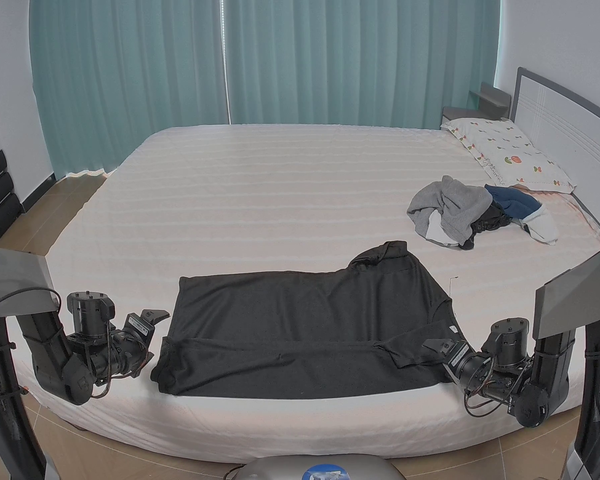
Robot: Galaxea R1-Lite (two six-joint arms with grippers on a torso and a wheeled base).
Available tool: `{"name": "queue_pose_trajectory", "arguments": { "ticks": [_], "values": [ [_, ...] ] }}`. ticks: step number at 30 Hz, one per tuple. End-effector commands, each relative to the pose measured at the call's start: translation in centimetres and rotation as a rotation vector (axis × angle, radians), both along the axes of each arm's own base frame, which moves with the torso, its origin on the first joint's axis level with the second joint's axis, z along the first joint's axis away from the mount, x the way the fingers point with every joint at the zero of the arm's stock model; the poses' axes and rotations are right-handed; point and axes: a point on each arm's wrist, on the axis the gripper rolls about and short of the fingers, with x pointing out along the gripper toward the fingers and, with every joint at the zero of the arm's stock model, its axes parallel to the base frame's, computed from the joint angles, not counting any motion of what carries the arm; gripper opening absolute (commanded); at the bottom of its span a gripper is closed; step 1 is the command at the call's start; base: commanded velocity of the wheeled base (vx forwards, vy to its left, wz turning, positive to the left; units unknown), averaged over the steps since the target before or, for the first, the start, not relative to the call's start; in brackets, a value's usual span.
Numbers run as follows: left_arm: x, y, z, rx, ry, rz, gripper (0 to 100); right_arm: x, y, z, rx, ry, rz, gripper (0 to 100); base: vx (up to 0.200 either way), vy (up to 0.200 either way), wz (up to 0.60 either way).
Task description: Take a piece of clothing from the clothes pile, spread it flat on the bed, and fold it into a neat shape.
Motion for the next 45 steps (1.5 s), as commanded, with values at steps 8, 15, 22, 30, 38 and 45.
{"name": "queue_pose_trajectory", "arguments": {
  "ticks": [8, 15, 22, 30, 38, 45],
  "values": [
    [0.0, 0.0, -0.1, 0.0, 0.002, 0.001, 100, 0.2, 0.0, 0.3, 0.008, -0.037, -0.004, 100, 0.0, 0.0, 0.0],
    [0.0, 0.0, -0.3, 0.003, 0.008, -0.002, 100, -0.3, 0.0, 2.4, 0.028, -0.097, 0.007, 100, 0.0, 0.0, 0.0],
    [0.0, -0.1, -0.2, 0.004, 0.006, -0.003, 100, 0.8, 0.4, -0.1, 0.012, -0.046, 0.012, 100, 0.0, 0.0, 0.0],
    [0.0, -0.1, -0.2, 0.004, 0.006, -0.003, 100, 1.4, 0.6, -1.6, 0.002, -0.022, 0.014, 100, 0.0, 0.0, 0.0],
    [0.0, -0.1, -0.3, 0.004, 0.008, -0.003, 100, 2.6, 0.6, -1.4, 0.014, -0.063, -0.002, 100, 0.0, 0.0, 0.0],
    [0.0, -0.2, -0.5, 0.02, 0.01, -0.015, 100, 2.6, 0.6, -1.1, 0.023, -0.073, -0.007, 100, 0.0, 0.0, 0.0]
  ]
}}
